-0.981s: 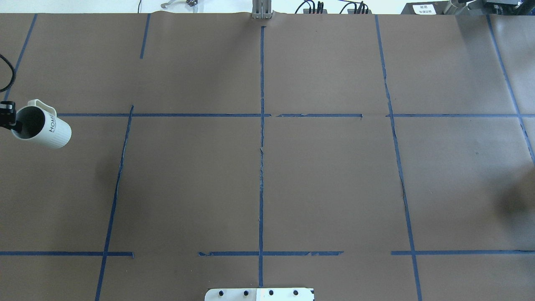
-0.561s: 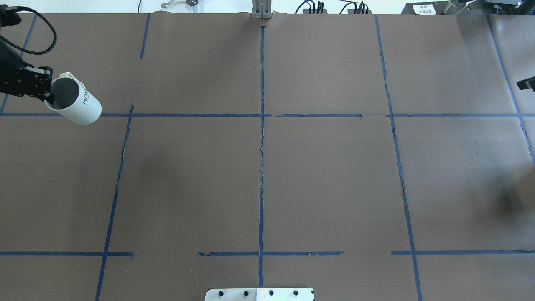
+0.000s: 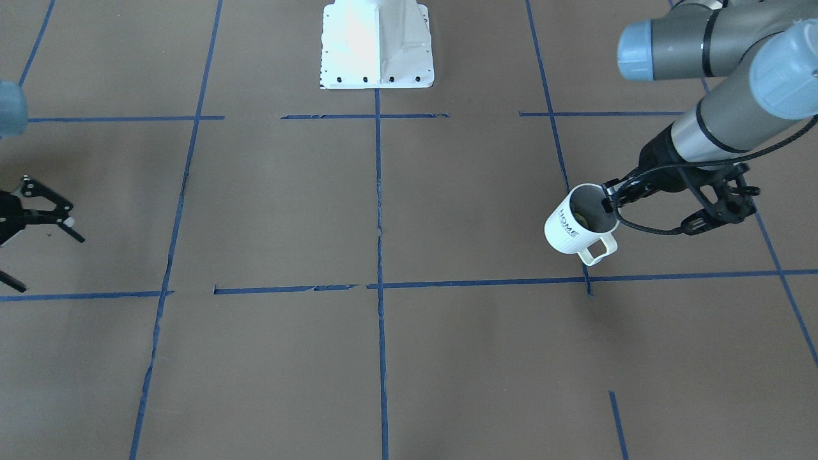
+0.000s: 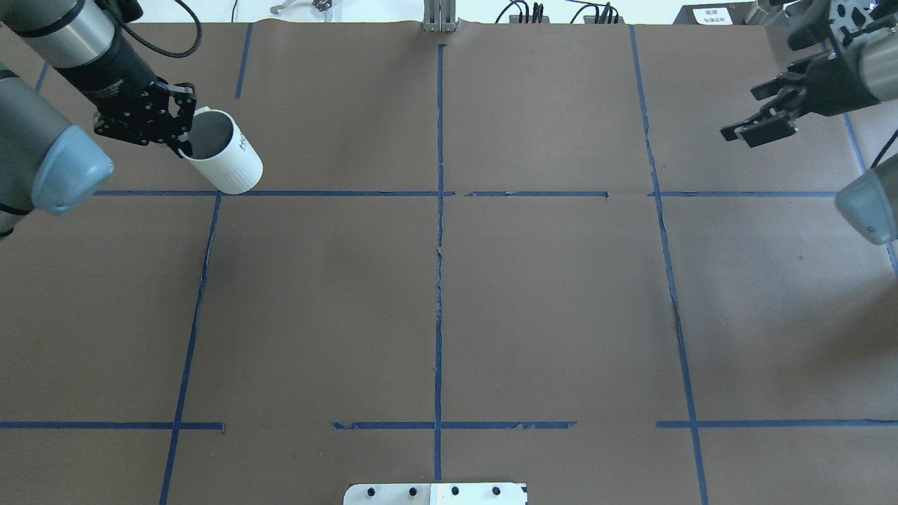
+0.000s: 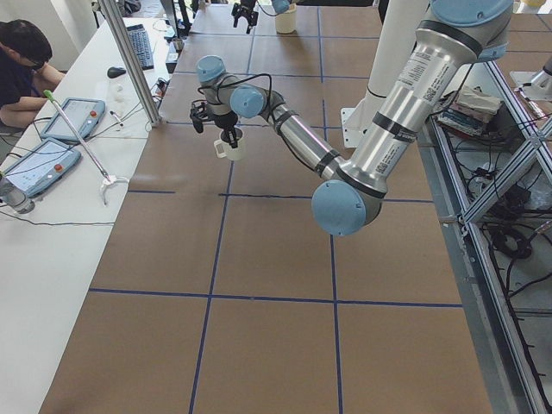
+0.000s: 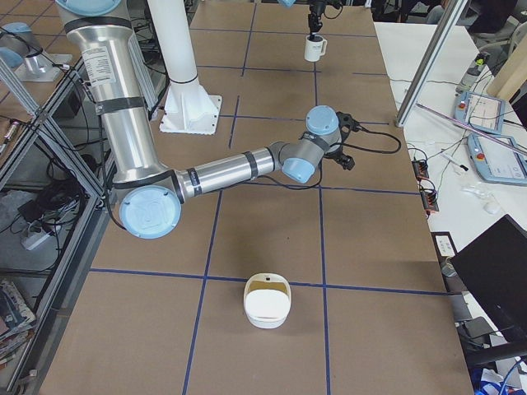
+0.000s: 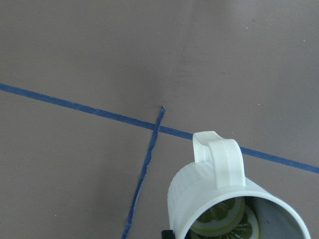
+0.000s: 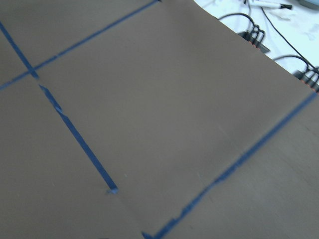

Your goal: Left arm hands cup to right arm to dump lemon

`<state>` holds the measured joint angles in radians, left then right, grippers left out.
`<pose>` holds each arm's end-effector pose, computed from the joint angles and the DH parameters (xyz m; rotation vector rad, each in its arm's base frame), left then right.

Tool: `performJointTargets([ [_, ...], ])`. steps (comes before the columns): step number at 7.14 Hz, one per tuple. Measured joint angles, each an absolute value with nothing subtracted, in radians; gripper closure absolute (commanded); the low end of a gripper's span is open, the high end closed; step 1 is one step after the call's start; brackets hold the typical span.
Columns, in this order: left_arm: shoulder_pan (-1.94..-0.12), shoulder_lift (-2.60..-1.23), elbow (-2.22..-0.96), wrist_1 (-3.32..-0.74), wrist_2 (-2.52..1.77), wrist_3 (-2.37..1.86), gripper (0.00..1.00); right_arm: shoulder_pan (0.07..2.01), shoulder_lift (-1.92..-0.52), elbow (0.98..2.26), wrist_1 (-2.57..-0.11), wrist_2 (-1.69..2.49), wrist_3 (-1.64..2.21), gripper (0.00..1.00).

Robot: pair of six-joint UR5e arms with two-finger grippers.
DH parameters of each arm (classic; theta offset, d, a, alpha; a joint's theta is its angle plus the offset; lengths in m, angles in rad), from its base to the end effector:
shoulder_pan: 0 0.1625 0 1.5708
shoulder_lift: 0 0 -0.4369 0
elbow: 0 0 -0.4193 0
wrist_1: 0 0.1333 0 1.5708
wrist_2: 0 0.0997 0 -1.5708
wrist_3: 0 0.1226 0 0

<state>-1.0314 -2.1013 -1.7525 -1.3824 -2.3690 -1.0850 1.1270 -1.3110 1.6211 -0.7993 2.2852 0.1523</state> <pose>0.3038 -0.5962 0.2896 -0.2254 0.8976 -0.2974 -0.2270 -0.6009 0.4123 0.8095 -0.9292 -0.6397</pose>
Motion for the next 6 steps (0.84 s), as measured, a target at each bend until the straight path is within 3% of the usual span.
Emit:
performJointTargets([
  [6, -0.870, -2.240, -1.664, -1.515, -2.362, -1.455, 1.00, 0.605, -1.133, 1.631, -0.434, 1.665, 0.476, 0.00],
])
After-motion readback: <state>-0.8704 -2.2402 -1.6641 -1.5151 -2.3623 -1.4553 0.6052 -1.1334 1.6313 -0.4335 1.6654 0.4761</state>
